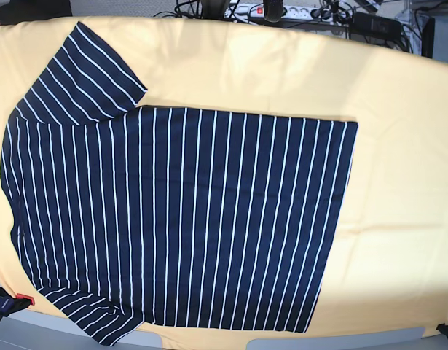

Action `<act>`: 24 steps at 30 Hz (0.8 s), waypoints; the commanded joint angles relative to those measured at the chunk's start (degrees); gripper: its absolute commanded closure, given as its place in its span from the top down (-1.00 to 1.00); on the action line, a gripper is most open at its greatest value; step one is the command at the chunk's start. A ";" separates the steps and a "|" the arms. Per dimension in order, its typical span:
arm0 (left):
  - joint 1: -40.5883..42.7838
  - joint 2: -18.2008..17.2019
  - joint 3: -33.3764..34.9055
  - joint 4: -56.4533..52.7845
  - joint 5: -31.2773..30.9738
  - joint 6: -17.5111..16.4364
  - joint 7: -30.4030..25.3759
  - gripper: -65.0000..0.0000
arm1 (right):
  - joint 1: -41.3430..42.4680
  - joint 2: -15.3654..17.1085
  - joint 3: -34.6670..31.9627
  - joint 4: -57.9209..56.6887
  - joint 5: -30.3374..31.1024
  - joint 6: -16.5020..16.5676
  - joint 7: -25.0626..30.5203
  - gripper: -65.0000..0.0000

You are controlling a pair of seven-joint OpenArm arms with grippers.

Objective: Fold the T-shirt properly

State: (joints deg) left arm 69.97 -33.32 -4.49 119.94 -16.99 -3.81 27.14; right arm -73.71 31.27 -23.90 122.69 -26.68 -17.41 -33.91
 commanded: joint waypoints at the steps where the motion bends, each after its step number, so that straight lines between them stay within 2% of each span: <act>1: 1.62 -0.17 -0.85 2.08 -0.22 -0.42 -0.07 -1.00 | -1.29 0.17 -0.09 1.42 -2.51 -2.05 0.02 -1.00; 4: 1.55 -0.17 -3.52 5.84 0.15 -0.42 -0.02 -1.00 | -1.29 0.20 0.07 3.56 -9.29 -6.03 -1.25 -1.00; 6: 1.40 -0.17 -5.53 8.55 0.76 -0.42 -0.15 -1.00 | -1.29 0.20 0.87 4.96 -13.49 -7.43 -2.19 -1.00; 12: -2.43 -1.25 -12.70 13.68 4.68 -0.44 -0.50 -1.00 | -1.29 0.22 9.18 8.59 -17.53 -7.87 -1.88 -1.00; 16: -7.39 -6.29 -14.86 13.33 9.40 -0.42 -0.52 -1.00 | 2.67 0.37 16.79 9.79 -14.80 -3.85 0.17 -1.00; 20: -13.46 -13.27 -14.99 10.71 12.15 -0.48 -4.20 -1.00 | 8.50 0.59 24.30 9.79 -5.75 1.95 3.58 -1.00; 22: -16.55 -16.85 -14.97 7.93 12.07 -2.82 -7.50 -1.00 | 11.19 1.38 27.28 9.79 -1.03 4.87 4.90 -1.00; 24: -19.67 -20.22 -14.97 4.50 12.00 -7.45 -10.58 -1.00 | 13.40 2.12 29.40 9.79 2.95 6.58 5.79 -1.00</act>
State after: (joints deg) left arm 50.15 -52.86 -19.05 123.76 -4.62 -11.90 17.23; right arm -59.79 32.86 5.21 131.52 -22.94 -10.00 -28.95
